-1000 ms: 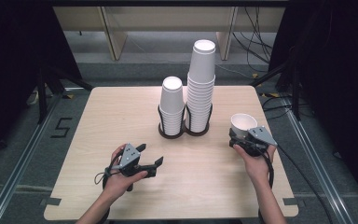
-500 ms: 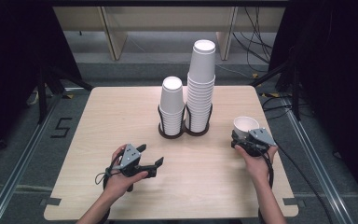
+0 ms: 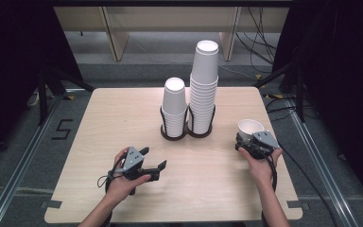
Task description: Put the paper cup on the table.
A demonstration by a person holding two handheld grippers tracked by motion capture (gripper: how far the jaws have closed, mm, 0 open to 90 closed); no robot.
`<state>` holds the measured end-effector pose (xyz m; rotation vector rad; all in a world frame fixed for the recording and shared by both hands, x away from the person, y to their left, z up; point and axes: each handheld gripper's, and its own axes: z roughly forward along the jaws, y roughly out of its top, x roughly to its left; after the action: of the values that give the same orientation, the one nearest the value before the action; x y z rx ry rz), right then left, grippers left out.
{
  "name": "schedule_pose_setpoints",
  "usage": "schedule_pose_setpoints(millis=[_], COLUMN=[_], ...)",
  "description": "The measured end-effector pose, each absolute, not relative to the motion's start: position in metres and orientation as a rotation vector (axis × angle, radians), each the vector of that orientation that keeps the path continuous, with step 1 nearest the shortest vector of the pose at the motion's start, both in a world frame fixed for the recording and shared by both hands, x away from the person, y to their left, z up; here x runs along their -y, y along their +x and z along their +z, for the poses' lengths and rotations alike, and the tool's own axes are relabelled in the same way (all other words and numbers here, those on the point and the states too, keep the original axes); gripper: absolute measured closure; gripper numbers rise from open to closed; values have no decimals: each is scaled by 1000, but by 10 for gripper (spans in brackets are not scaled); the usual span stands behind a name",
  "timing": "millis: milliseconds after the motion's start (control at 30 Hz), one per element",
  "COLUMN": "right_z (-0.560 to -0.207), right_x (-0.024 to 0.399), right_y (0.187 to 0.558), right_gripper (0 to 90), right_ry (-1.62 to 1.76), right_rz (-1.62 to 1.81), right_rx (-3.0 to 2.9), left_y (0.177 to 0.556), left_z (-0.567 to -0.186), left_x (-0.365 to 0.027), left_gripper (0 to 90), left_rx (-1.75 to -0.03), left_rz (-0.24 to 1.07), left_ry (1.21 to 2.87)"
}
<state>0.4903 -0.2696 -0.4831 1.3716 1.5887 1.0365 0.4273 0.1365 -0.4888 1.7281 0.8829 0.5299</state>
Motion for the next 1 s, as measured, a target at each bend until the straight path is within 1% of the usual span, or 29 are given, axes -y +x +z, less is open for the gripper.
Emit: schedule_pose_setpoints(millis=[1000], right_z=[-486], right_x=[270], right_y=[483], right_gripper=[129], right_ry=[1361], right_rz=[1028], right_rx=[-1566], left_y=[425], left_z=[-490], left_x=[-135], left_gripper=[146], left_rx=[-881], left_rz=[521], left_ry=[1728])
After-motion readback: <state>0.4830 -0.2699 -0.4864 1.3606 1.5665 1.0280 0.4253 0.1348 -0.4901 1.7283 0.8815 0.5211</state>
